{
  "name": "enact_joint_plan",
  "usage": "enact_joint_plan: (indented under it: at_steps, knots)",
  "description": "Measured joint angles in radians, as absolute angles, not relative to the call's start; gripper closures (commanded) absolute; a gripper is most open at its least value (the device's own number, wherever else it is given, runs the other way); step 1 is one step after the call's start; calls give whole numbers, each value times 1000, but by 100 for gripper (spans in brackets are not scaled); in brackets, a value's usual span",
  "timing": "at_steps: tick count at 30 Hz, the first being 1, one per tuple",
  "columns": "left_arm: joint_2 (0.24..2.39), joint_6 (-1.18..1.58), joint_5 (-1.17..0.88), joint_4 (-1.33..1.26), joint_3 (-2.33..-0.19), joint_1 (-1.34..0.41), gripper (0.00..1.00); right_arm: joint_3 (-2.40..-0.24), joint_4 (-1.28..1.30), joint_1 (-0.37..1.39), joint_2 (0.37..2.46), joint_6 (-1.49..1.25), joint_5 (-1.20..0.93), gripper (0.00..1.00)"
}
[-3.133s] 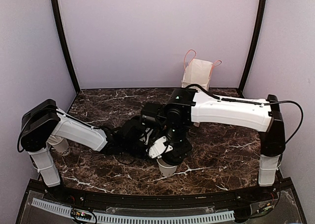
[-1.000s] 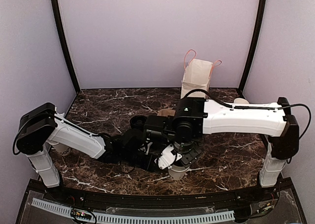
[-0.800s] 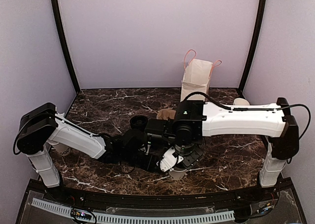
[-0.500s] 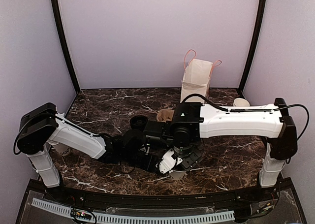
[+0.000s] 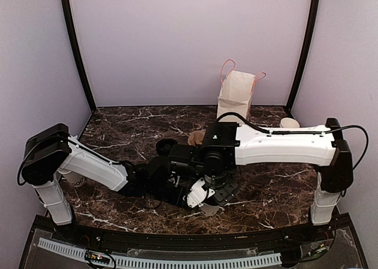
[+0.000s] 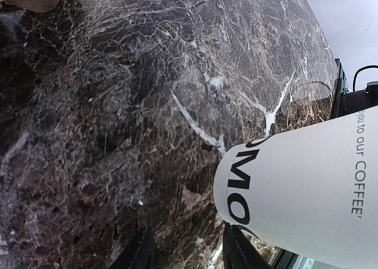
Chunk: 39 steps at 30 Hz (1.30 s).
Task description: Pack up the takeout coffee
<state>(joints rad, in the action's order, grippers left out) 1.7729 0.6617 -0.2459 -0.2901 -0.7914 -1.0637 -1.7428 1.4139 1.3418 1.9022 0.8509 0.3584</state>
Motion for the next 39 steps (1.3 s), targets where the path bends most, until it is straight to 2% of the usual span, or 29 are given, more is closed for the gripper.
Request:
enact_joint_plan:
  at_steps: [17,23,28,33,36,39]
  knots:
    - [1773,661,-244,-289,-791,-1064,58,-1756,1409,1342,1885,851,356,14]
    - [1737,643,-190,-203,-799,-1064,48,-1707,1414,1312,1775,851,327,15]
    - [1660,614,-89,8,-867,-1061,42,-1711,1415,1192,1692,858,199,21]
    - [1584,620,-29,168,-963,-1057,42,-1709,1353,951,1633,826,-80,28]
    - [1540,642,-45,207,-980,-1056,43,-1567,1230,822,1554,747,-224,27]
    - [1499,668,-97,219,-979,-1057,42,-1386,1111,771,1475,648,-311,26]
